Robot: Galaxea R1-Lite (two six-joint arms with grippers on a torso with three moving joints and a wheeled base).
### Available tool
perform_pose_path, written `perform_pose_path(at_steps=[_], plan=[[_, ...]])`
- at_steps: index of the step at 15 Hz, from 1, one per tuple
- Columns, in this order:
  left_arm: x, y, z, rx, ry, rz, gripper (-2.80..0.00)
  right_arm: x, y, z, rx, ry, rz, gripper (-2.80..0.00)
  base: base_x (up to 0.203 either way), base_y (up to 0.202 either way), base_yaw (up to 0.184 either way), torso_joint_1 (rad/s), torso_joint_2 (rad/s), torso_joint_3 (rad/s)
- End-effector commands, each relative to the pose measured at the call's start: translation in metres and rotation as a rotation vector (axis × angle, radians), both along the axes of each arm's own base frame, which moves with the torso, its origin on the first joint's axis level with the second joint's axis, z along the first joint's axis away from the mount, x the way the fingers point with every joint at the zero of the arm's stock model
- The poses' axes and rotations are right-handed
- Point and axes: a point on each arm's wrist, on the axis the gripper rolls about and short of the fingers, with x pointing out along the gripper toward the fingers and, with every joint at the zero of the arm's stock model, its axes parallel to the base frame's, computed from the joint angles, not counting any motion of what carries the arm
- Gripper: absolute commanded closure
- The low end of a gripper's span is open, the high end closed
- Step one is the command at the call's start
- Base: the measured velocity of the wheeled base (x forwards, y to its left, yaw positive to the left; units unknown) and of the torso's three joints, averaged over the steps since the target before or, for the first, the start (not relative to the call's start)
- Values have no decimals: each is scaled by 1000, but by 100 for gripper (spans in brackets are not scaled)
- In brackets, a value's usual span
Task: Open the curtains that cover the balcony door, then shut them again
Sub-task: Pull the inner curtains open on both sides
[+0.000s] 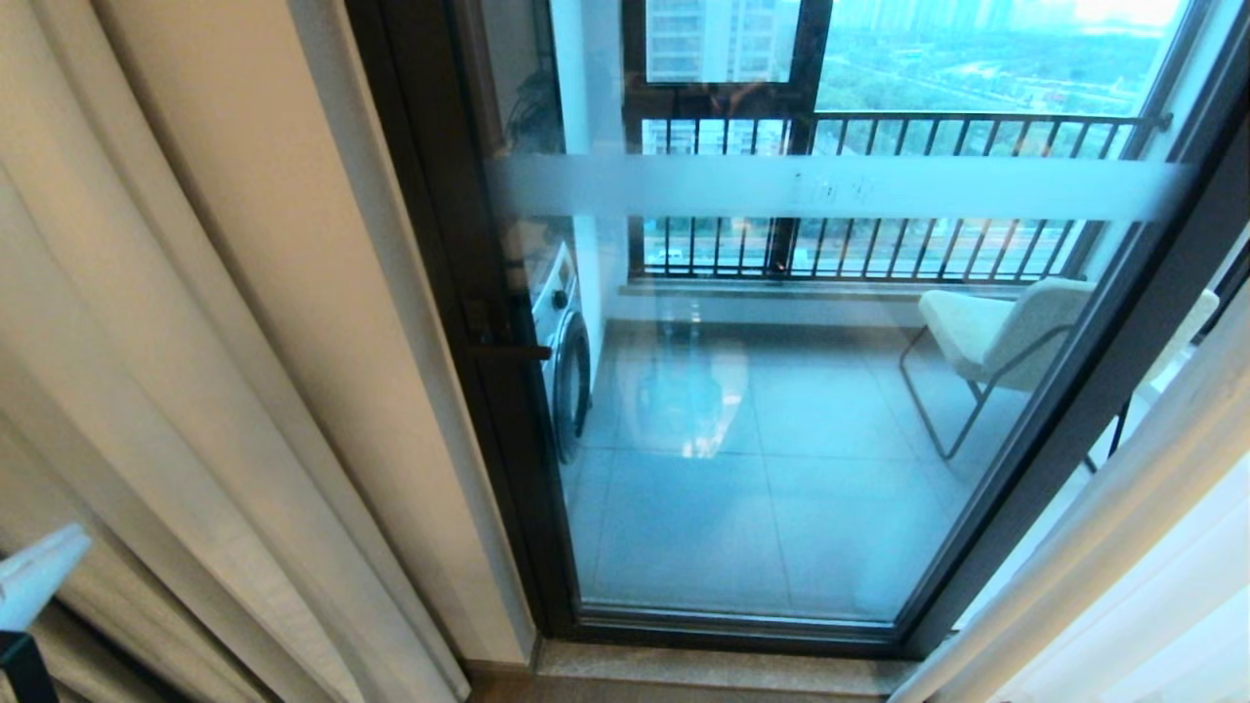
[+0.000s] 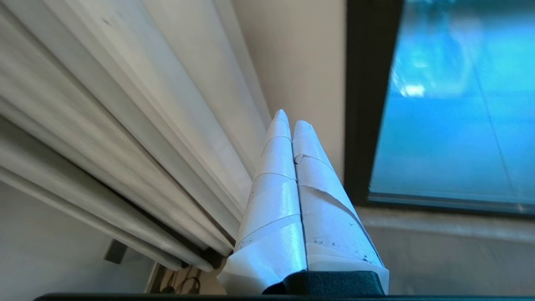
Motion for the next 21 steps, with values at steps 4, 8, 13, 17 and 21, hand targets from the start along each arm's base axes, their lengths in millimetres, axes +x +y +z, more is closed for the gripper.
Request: perform_pose_path(at_steps=[4,8,13,17,21], plan=[[-9,-4,-18,19,-20,-56,0,0,0,0,-1,-1,2,0,0,0,0,0,0,0],[-19,-8,-36,52,-77,-114,0,0,0,0,-1,-1,2,0,0,0,0,0,0,0],[-34,-10,-46,55,-147,-152,0,0,0,0,-1,-1,1,0,0,0,0,0,0,0],[-51,-11,-57,54,-154,-160,0,0,0,0,-1,-1,2,0,0,0,0,0,0,0],[-66,-10,-72,55,-159,-151,0,0,0,0,-1,-1,2,0,0,0,0,0,0,0]])
